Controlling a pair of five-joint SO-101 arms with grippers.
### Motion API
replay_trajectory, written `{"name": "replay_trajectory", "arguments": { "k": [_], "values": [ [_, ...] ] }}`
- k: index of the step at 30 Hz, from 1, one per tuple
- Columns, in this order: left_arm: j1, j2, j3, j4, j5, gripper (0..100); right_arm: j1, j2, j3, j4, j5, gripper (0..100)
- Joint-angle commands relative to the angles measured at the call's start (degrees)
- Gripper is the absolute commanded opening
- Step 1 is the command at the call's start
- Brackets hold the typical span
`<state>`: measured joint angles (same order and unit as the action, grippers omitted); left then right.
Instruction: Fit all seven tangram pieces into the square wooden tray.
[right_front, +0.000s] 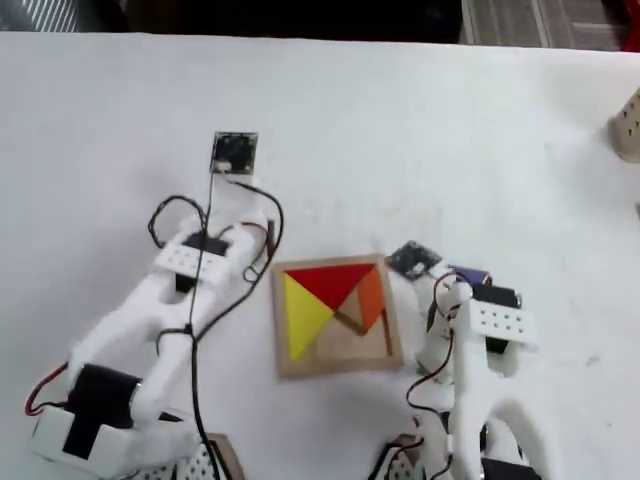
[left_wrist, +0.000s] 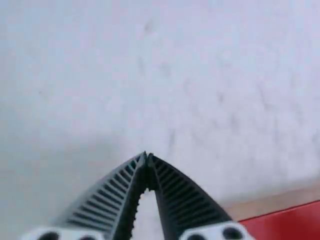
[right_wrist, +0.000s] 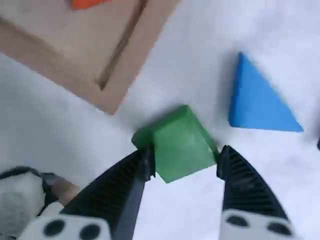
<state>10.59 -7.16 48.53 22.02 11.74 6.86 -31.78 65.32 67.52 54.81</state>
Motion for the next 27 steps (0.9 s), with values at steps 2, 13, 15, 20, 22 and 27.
{"name": "replay_trajectory", "arguments": {
  "k": [2, 13, 15, 20, 22, 27],
  "values": [
    [0.0, -0.3, -3.1, 0.3, -0.4, 2, 4.1, -0.9, 1.3, -0.5, 12.3, 19.5],
    [0.0, -0.4, -3.1, 0.3, -0.4, 2, 5.7, -0.9, 1.5, -10.3, 12.4, 19.4],
    [0.0, -0.4, -3.1, 0.3, -0.4, 2, 5.7, -0.9, 1.5, -12.0, 12.4, 19.4],
    [0.0, -0.4, -3.1, 0.3, -0.4, 2, 4.7, -0.9, 1.1, -16.9, 6.6, 19.4],
    [0.0, -0.4, -3.1, 0.3, -0.4, 2, 3.5, -0.9, 1.1, -18.2, 1.6, 19.4],
    [0.0, -0.4, -3.1, 0.3, -0.4, 2, 0.0, -1.4, -1.2, -15.3, -8.4, 19.4]
  ]
}}
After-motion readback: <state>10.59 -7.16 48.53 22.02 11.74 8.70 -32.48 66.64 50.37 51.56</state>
